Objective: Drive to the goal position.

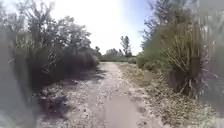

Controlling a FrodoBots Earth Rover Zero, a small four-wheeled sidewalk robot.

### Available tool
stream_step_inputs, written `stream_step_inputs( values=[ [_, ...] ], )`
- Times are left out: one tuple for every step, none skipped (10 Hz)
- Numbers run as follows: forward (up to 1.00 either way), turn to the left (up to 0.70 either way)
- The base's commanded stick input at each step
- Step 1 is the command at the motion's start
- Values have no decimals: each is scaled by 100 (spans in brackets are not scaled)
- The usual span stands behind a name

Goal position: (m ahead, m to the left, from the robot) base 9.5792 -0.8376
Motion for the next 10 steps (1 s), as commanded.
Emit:
stream_step_inputs(
  values=[
    [85,0],
    [85,0],
    [85,0],
    [85,0],
    [85,0],
    [85,0],
    [85,0],
    [85,0],
    [85,0],
    [85,0]
  ],
)
